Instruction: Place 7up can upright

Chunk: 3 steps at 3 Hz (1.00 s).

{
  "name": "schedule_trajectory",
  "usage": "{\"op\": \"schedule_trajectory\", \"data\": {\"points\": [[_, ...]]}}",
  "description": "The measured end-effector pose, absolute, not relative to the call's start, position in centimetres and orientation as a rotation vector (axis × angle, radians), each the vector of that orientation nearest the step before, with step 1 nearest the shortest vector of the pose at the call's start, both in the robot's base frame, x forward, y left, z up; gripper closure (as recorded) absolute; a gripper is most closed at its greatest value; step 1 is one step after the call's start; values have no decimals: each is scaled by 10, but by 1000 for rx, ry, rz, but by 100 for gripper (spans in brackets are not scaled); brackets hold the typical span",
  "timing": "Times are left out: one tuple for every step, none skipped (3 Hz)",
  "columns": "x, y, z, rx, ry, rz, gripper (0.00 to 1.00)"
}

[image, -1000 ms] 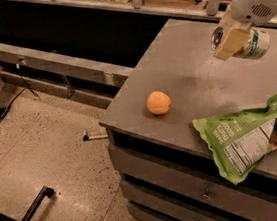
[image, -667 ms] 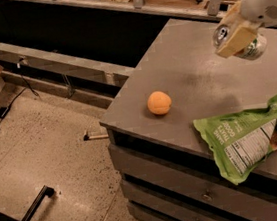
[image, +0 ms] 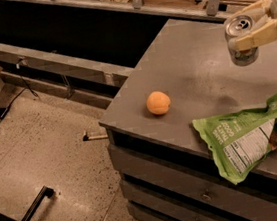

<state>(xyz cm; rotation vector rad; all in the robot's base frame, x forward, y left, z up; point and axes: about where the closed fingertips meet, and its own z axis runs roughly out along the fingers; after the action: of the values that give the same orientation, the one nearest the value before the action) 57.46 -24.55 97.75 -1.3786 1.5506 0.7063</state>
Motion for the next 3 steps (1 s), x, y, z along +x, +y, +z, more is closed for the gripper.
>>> {"op": "schedule_trajectory", "data": {"points": [[569, -237, 1012, -1285, 1363, 883, 100], [571, -236, 1012, -1276, 1384, 869, 100], [565, -242, 1016, -1184, 1410, 877, 100]]}}
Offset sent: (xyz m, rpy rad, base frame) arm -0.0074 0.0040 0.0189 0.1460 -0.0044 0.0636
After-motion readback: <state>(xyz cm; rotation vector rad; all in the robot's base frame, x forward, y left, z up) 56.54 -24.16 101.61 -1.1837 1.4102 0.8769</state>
